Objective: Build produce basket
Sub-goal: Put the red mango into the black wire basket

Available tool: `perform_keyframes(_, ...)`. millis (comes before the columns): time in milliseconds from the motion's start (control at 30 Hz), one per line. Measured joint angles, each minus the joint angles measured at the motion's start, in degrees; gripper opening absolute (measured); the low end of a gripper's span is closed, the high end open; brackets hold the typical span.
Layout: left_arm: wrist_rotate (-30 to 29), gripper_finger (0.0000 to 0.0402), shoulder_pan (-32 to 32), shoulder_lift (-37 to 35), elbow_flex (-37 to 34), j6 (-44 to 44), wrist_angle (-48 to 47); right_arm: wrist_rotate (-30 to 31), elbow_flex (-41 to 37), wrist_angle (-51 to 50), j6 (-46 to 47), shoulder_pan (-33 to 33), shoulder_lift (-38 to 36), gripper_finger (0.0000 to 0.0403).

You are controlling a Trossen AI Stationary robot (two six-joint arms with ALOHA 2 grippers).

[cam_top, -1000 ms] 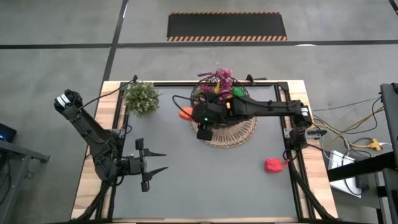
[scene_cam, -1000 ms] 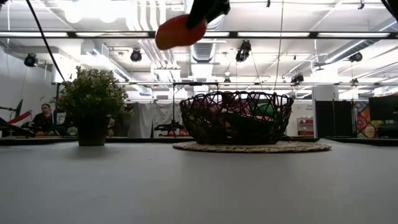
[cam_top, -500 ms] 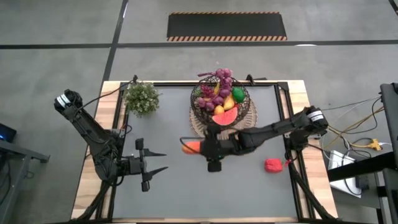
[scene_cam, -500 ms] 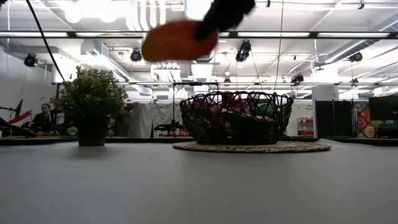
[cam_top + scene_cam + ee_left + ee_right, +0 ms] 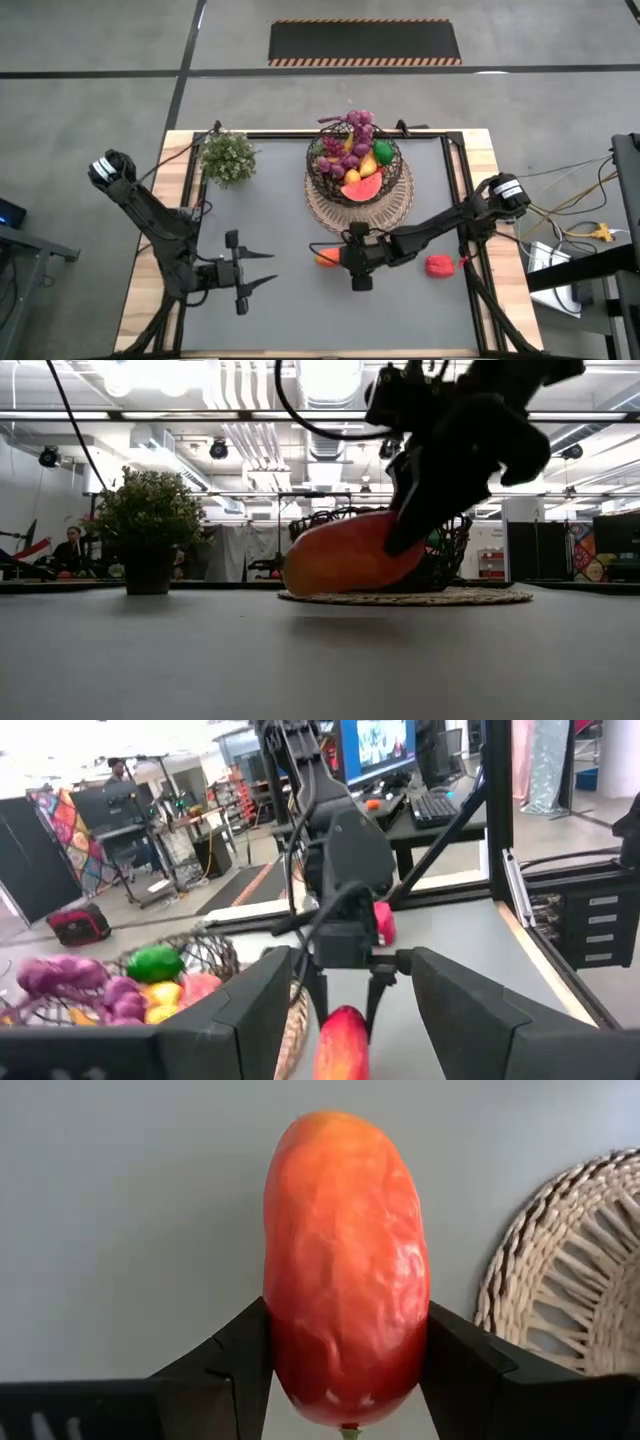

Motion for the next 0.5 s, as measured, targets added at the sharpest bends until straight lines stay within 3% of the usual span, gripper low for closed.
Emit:
perform_keyframes(267,1.5,0.0192,5.37,14.84,-0.04,-1.9,13.33,1.01,-7.41,15.92,-2.02,1.93,-0.01,0.0187)
perform_keyframes(500,16.78,0.0192,14.12,24.02,-0.04,-13.52,14.58,1.34,-10.81,21.2,-1.54,1.78,-0.01,0.019)
